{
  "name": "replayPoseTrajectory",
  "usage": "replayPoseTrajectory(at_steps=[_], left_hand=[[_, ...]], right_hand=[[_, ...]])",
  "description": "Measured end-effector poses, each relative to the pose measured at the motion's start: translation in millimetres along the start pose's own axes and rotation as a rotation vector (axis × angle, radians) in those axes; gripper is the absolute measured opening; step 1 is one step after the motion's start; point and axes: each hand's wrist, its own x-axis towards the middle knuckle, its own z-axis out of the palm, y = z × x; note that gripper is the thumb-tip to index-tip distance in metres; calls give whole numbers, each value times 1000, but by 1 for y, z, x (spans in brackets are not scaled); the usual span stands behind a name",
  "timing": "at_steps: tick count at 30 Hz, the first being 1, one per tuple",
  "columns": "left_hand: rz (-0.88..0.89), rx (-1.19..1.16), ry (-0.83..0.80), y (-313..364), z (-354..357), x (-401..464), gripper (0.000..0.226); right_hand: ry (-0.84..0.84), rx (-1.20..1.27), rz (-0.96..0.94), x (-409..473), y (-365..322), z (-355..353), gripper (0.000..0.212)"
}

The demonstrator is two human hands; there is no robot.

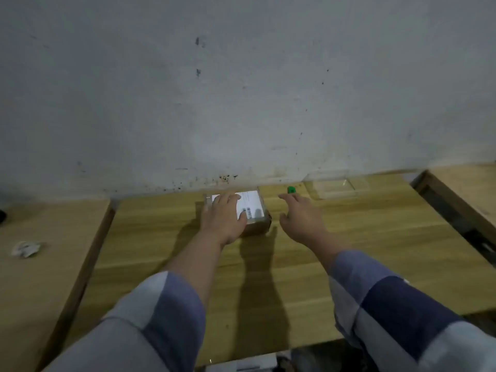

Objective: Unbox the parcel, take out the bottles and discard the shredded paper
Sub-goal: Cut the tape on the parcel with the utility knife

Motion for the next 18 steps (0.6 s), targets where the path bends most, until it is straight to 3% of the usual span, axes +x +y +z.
replayPoseTrajectory(at_steps=[6,14,18], left_hand=[[-50,-40,-165,-3,38,28,56],[-34,34,-143,-13,65,68,59],[-29,126,-81,-22,81,71,61]], right_hand=[[-99,41,160,24,38,34,53],[-124,158,375,73,67,65,52],[-49,181,442,90,69,76,56]])
